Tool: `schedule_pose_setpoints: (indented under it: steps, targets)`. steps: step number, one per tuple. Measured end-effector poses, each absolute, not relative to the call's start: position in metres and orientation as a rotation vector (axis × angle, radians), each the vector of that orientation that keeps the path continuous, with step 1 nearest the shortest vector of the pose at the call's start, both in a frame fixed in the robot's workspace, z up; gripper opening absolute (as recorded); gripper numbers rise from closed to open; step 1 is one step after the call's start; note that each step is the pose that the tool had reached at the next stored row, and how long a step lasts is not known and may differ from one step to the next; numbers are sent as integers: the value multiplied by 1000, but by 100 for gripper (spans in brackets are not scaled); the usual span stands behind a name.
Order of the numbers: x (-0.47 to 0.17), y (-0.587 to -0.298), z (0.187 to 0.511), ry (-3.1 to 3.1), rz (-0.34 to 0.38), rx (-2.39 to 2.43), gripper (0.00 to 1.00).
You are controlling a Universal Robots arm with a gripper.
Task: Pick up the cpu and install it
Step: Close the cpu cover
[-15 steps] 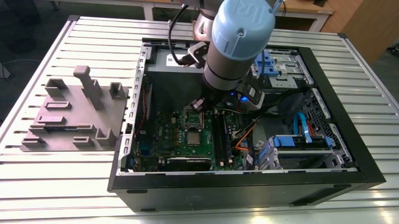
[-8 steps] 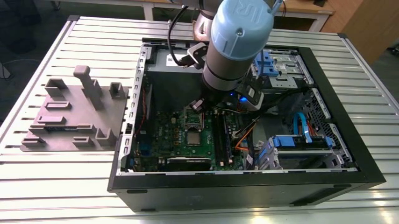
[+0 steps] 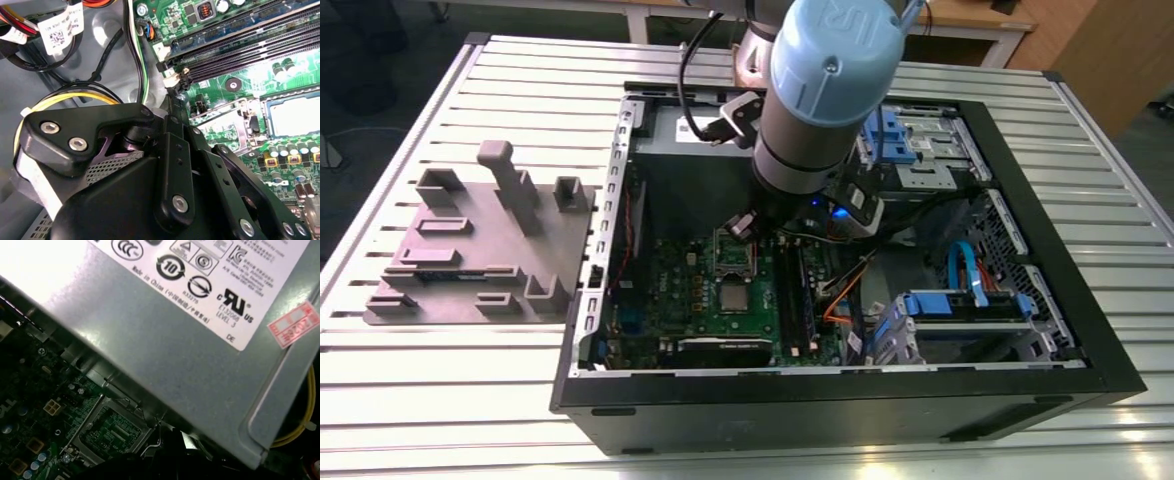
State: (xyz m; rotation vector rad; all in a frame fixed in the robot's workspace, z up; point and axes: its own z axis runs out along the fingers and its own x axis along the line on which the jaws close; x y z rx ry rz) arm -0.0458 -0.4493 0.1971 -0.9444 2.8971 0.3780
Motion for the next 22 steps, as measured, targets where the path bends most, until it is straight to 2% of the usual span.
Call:
schedule_pose_setpoints:
  steps: [22]
  targets:
    - [-47, -449, 208, 2911, 335, -949, 10]
